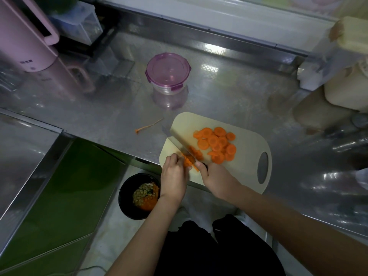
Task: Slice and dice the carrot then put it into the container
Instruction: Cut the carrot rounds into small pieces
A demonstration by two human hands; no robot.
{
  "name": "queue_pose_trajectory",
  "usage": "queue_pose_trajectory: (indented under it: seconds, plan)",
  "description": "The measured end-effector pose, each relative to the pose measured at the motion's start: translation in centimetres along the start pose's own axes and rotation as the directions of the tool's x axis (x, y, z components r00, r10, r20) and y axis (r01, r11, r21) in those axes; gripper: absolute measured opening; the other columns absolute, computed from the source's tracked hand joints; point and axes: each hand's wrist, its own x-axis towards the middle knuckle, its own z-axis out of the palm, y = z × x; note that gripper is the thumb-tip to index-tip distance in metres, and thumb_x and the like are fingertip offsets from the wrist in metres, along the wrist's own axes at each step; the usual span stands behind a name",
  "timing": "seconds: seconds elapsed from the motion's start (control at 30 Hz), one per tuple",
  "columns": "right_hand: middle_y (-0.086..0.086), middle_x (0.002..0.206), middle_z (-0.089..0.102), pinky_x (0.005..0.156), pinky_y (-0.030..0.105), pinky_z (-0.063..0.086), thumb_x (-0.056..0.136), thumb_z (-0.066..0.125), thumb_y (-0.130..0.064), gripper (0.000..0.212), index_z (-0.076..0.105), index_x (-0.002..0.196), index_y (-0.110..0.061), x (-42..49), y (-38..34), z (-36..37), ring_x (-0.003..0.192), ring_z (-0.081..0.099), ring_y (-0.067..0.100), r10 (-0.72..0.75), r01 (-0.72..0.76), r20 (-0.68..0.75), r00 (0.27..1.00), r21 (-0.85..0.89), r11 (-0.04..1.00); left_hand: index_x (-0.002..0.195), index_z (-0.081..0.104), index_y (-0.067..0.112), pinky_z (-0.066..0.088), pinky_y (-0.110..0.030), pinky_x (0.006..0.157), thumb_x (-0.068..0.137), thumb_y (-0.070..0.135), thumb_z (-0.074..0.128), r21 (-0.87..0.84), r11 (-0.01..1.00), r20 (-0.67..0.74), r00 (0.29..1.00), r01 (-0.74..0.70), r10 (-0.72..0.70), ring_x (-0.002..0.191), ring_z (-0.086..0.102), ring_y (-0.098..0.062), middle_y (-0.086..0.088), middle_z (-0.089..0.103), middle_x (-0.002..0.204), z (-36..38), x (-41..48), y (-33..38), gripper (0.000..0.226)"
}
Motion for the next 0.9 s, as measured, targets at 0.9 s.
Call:
queue_pose_trajectory:
  seconds: [0.9]
  plan:
    - [0.013,0.081,0.063,0.086,0.04,0.047,0.098,0.026,-0.051,0.06,0.062,0.079,-0.007,-0.1,1.0,-1.1,0.086,0.059,0.027,0.015,-0.02,0.036,0.999,0.127,0.992,0.113,0.064,0.0,0.044,-0.037,0.087,0.086,0.017,0.065,-0.08,0.996,0.013,0.999,0.046,-0.045,0.099,0.048,-0.029,-0.013,0.057,0.101,0.6,0.1,0.0,0.031]
